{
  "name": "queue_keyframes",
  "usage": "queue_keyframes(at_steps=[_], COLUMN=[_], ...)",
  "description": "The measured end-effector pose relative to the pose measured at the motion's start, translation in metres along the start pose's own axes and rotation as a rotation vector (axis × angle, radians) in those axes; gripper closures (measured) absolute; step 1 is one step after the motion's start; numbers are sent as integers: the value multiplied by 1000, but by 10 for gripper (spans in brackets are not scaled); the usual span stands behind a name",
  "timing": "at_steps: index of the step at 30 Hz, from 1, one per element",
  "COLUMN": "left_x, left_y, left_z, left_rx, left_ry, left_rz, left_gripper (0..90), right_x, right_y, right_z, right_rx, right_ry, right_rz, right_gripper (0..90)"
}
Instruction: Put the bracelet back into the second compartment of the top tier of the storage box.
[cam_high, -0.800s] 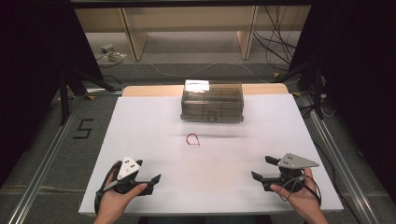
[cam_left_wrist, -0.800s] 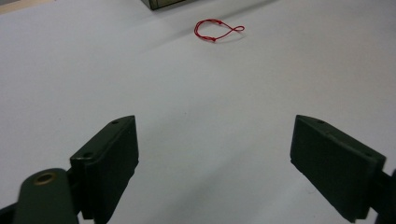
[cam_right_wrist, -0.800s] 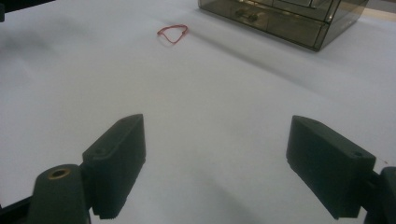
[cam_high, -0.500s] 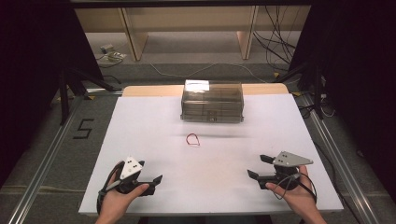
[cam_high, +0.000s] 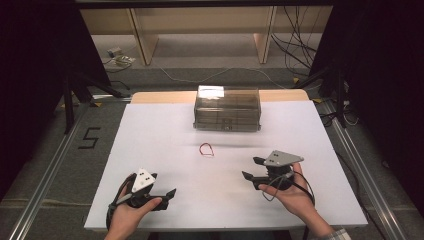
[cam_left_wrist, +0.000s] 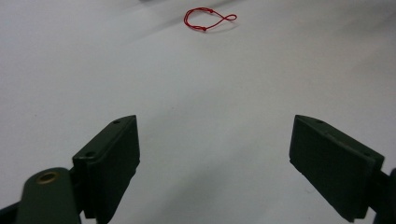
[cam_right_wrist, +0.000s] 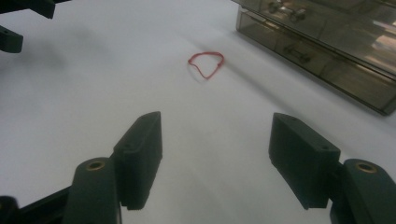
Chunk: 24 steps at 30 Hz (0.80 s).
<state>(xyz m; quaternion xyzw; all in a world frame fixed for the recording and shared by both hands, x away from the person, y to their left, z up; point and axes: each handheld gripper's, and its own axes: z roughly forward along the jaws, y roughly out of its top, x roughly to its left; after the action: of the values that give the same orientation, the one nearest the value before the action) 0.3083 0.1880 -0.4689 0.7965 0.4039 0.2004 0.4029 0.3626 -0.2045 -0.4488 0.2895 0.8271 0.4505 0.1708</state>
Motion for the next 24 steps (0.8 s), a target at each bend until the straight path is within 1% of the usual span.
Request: queue_keyframes(at_steps=[6,10,15,18,24], left_x=[0,0,0,0,0], left_y=[0,0,0,-1,-1], left_z=[1,1,2,2,2], left_rx=[1,1,3,2,3], left_ry=[1,-2,-2,-2,-8], left_rz=[-3,-3,-1,-3,-2], left_gripper=[161,162,161,162,162], right_x=[10,14,18,20,19], right_y=[16,25,36,40,45], right_z=[27,47,71,84,108], right_rx=[23,35,56,71,102], right_ry=[20,31,42,45,27], right_rz=[-51,-76,-93,-100,-126], right_gripper=[438,491,536,551,576])
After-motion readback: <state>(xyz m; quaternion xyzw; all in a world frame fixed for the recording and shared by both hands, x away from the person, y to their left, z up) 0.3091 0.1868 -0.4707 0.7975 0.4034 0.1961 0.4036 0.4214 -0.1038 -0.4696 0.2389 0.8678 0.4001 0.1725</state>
